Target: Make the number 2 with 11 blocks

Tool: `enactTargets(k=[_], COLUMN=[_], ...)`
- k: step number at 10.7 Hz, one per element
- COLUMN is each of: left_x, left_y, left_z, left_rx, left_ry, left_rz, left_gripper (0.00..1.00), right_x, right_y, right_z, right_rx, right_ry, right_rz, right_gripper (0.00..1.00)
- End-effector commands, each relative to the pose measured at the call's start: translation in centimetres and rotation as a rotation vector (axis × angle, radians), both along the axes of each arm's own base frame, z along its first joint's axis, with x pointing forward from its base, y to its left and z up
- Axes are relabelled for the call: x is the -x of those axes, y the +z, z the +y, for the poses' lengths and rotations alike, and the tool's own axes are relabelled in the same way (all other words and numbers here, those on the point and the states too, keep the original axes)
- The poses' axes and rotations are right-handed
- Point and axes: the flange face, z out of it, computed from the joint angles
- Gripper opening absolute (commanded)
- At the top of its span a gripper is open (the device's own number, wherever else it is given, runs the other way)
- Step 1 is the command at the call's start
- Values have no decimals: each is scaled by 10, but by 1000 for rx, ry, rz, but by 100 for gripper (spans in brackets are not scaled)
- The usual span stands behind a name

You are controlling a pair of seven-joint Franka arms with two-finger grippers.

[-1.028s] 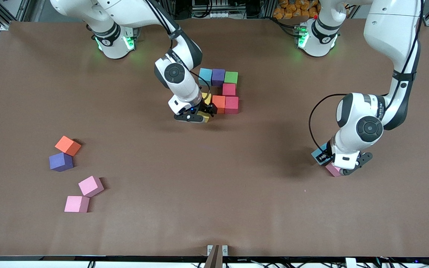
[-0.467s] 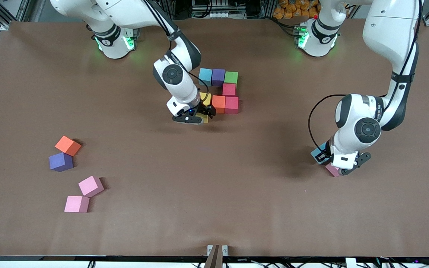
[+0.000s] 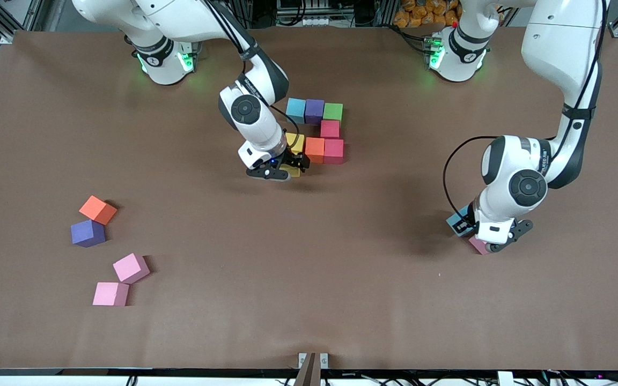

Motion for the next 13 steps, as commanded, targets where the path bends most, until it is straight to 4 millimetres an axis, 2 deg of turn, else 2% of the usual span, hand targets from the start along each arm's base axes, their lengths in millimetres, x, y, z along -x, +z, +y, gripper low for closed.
enactTargets(k=[1, 3, 5, 7, 10, 11, 13], left_x=[2, 7, 12, 15, 29, 30, 42], left_y=[16, 16, 21, 36, 64, 68, 71], left_z=[-37, -51, -68, -100, -185, -205, -243], left_rx=[27, -9, -15, -1, 10, -7, 11], left_ry=[-61, -128, -164, -209, -361, -455, -541], left_rz=[-4, -2, 2, -1, -52, -71, -80], left_gripper=[36, 37, 37, 35, 32, 31, 30], right_x=[-7, -20, -48, -89, -143, -158, -173], right_y=[3, 7, 19, 34, 61, 71, 79], right_z=[-4, -13, -28, -68, -136, -158, -211], right_rx=[-22, -25, -29, -25, -37, -44, -45], right_ry=[18, 45, 68, 147, 315, 371, 484], right_rz=[-6, -22, -24, -10, 13, 23, 39], right_gripper=[100, 100, 100, 100, 100, 100, 100])
